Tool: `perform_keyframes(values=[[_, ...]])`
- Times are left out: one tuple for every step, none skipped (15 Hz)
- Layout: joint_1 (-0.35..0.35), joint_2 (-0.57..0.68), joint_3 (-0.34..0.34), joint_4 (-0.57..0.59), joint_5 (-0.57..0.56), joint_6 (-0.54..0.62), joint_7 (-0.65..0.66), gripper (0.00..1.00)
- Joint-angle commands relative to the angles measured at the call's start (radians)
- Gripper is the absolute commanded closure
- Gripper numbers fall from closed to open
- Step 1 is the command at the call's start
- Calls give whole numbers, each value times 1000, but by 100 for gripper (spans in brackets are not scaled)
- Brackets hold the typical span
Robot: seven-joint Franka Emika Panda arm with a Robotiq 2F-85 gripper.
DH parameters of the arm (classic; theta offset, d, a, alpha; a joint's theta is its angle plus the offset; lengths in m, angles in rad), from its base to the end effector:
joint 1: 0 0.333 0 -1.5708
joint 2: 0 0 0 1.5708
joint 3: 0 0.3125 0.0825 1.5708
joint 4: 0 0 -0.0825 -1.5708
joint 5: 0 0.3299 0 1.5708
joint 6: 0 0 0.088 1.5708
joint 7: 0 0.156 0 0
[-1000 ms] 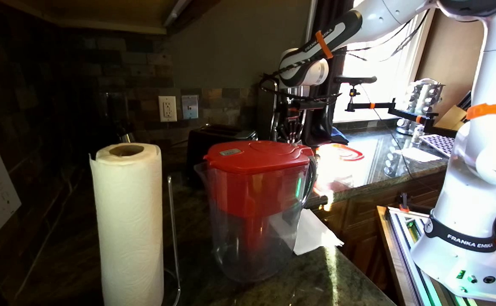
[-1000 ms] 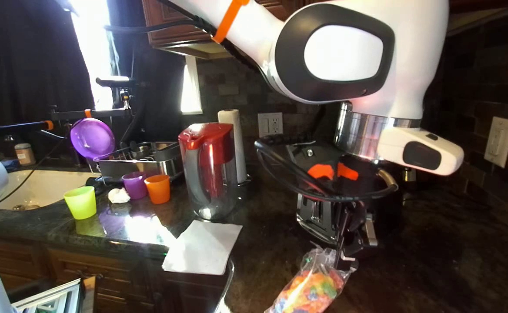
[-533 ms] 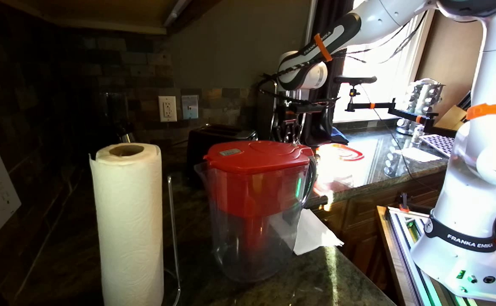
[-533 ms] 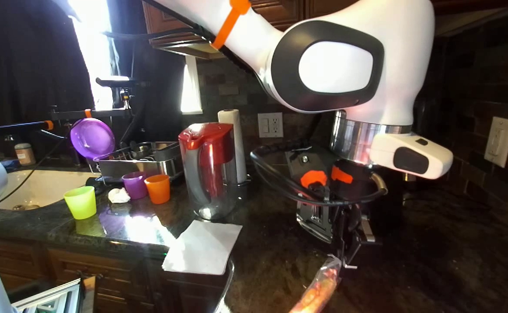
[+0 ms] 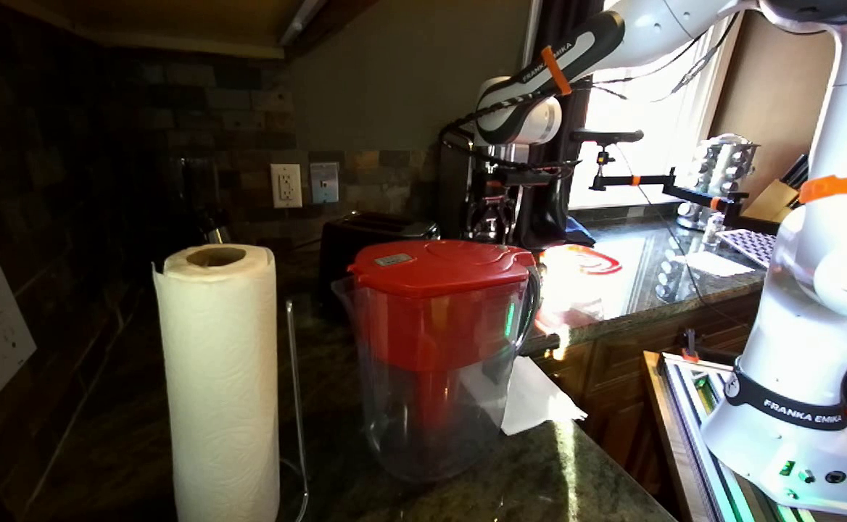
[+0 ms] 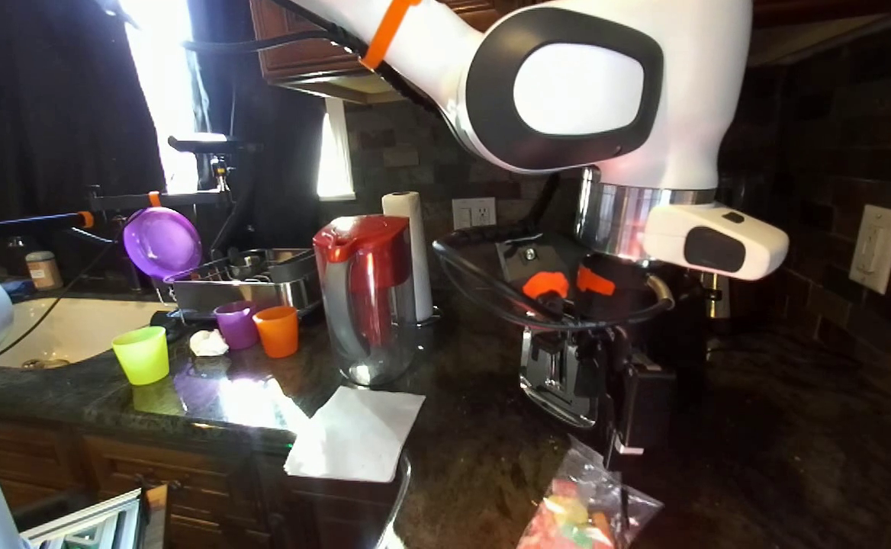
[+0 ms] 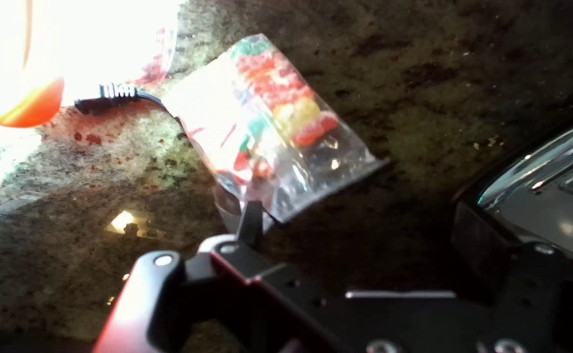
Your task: Move the object from the toaster and place it on the counter
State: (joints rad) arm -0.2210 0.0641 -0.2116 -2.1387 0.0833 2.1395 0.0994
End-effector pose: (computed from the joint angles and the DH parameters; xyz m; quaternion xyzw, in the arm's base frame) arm 0.4529 -0.2009 0.3508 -0.9576 0.2852 0.0257 0.0324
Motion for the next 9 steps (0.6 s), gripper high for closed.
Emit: perform_keyframes(values=[[6,-74,2,-40,-6,23,0,0],[6,-88,3,-38,-6,16,-2,0],[6,-104,3,-38,-7,7,-10,0],[7,-123,4,-36,-19,-16,-23,0],[8,-136,5,-34,-25,-28,-33,0],[8,-153,5,-29,-40,-58,-46,0],[8,-166,5,-23,-45,-84,-79,0],[9,-181,5,-21,-55,-108,-103,0],[9,-199,5,-21,-64,-127,-135,0]])
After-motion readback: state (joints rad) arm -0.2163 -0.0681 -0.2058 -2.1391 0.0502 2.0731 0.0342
